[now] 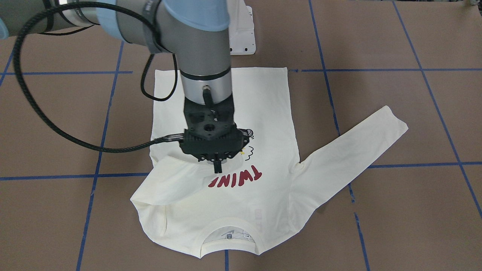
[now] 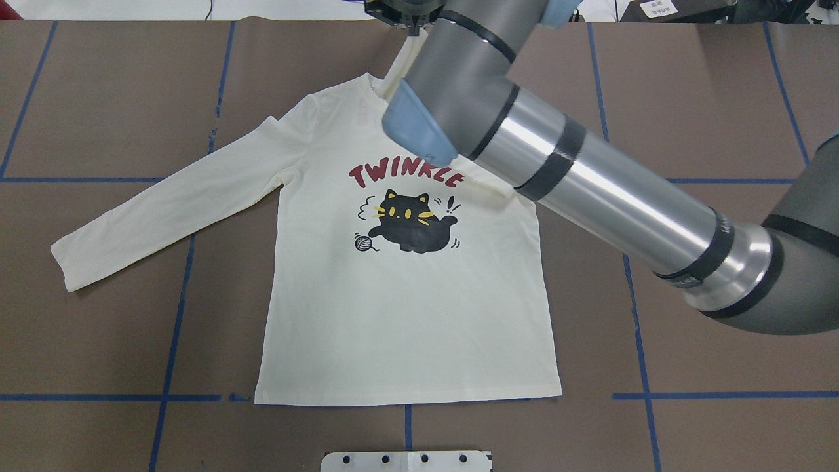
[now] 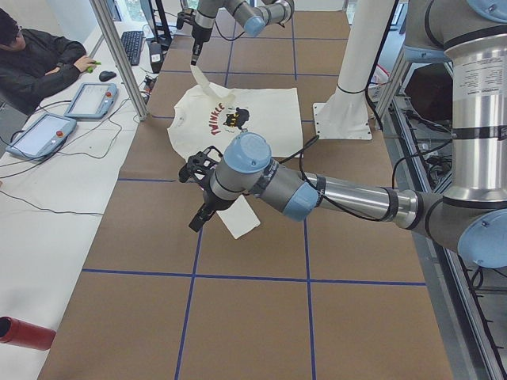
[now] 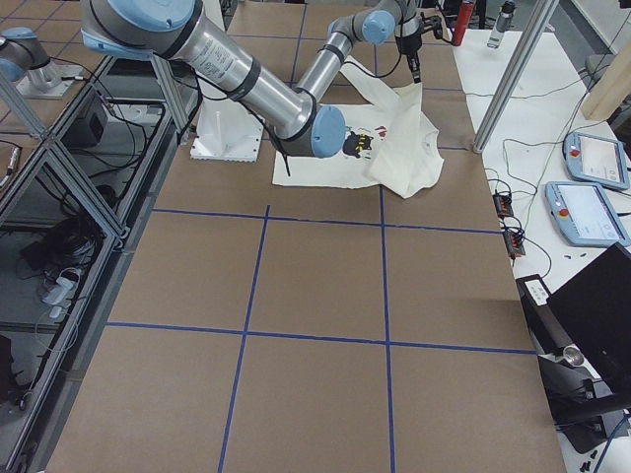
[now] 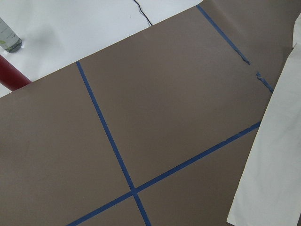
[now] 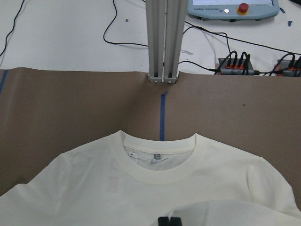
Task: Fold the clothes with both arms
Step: 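Fold the held sleeve across the shirt chest toward the other sleeve, release, then grasp the nearer sleeve cuff with the left gripper while the right arm withdraws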
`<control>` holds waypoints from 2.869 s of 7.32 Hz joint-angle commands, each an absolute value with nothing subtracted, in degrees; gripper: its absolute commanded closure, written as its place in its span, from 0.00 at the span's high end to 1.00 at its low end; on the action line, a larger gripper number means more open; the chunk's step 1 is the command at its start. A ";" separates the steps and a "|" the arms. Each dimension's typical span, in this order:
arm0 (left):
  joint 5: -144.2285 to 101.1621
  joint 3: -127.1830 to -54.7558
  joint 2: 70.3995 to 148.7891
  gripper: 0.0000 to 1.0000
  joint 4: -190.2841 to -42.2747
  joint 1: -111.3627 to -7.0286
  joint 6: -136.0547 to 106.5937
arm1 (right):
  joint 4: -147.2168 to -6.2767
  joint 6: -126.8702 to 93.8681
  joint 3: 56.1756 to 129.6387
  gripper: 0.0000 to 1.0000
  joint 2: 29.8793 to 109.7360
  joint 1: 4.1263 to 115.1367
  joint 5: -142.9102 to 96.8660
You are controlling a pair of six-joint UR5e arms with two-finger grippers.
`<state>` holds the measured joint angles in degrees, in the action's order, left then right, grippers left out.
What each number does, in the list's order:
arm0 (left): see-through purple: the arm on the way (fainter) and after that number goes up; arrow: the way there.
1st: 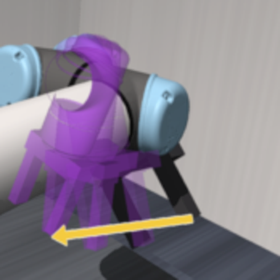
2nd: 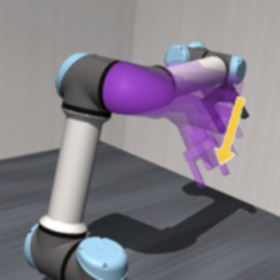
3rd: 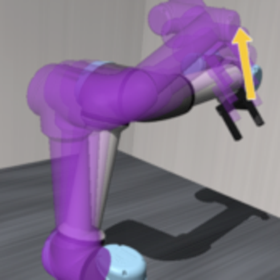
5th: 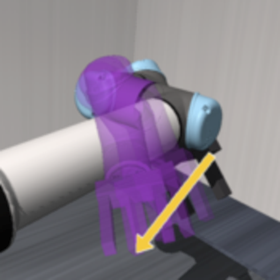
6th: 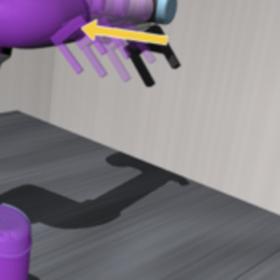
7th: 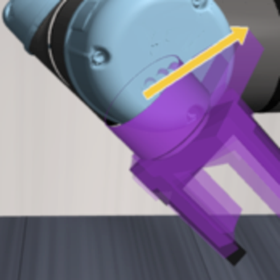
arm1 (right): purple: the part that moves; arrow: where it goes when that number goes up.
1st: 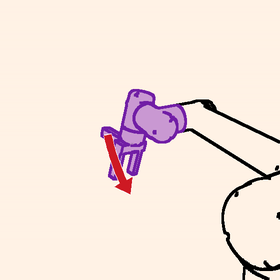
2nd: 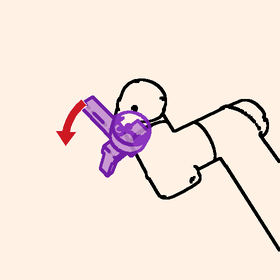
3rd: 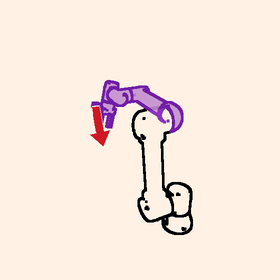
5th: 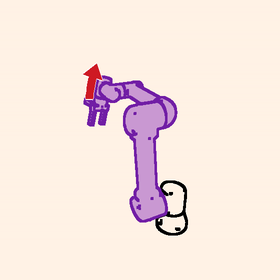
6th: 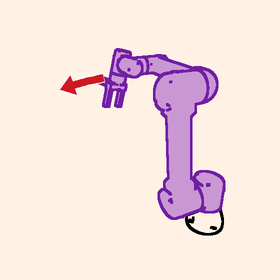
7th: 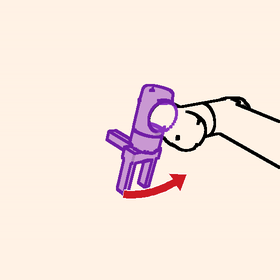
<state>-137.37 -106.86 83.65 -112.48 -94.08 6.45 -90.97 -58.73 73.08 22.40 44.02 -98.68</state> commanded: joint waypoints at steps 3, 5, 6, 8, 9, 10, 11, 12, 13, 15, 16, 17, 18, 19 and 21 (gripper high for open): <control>-137.29 -106.09 83.67 1.00 -112.41 -94.13 6.42 | -79.02 -70.81 50.50 0.00 10.59 28.50 -80.70; -137.29 -106.08 83.67 1.00 -112.41 -94.13 6.42 | -76.12 -72.86 46.59 0.00 7.83 27.86 -80.68; -137.29 -106.08 83.58 1.00 -112.33 -94.13 6.42 | -76.11 -72.86 46.41 0.01 6.95 28.04 -80.68; -137.29 -106.00 83.58 1.00 -112.33 -94.22 6.50 | -76.11 -72.60 44.66 0.59 6.77 28.30 -80.68; -137.29 -105.39 83.58 1.00 -112.41 -94.22 6.59 | -76.03 -72.42 44.21 1.00 6.68 28.39 -80.16; -137.29 -105.21 83.58 1.00 -112.41 -94.22 6.68 | -76.03 -72.42 44.21 1.00 6.42 29.35 -81.03; -137.29 -105.12 83.67 1.00 -112.41 -94.22 6.59 | -76.11 -72.33 44.21 1.00 5.81 31.27 -85.12; -137.29 -105.03 84.02 1.00 -112.41 -94.13 6.50 | -76.37 -71.29 44.38 1.00 5.37 33.81 -89.69; -137.63 -105.20 84.72 1.00 -113.11 -94.13 1.46 | -77.51 -69.80 45.08 1.00 5.54 37.06 -96.44; -137.20 -106.17 83.95 1.00 -125.33 -93.61 -10.43 | -94.21 -57.64 57.49 1.00 9.72 45.05 -108.57; -139.81 -106.17 81.59 1.00 -132.81 -91.60 -11.07 | -98.40 -50.61 64.09 1.00 14.72 49.70 -114.72; -141.66 -106.17 81.30 1.00 -132.98 -86.19 -11.34 | -99.22 -43.92 70.42 1.00 21.64 53.57 -118.09; -140.98 -106.17 79.38 1.00 -133.15 -85.18 -11.77 | -99.23 -37.07 75.01 1.00 27.80 56.57 -119.86; -138.37 -106.35 77.63 1.00 -134.11 -80.99 -12.30 | -99.14 -29.95 79.15 1.00 33.69 59.91 -122.32; -129.41 -106.26 73.06 1.00 -142.25 -71.50 -18.77 | -98.62 -16.50 84.09 1.00 43.72 66.59 -127.67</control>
<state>-134.05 -106.26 75.83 -137.66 -77.22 -15.06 -98.95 -25.07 80.55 37.10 62.30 -124.00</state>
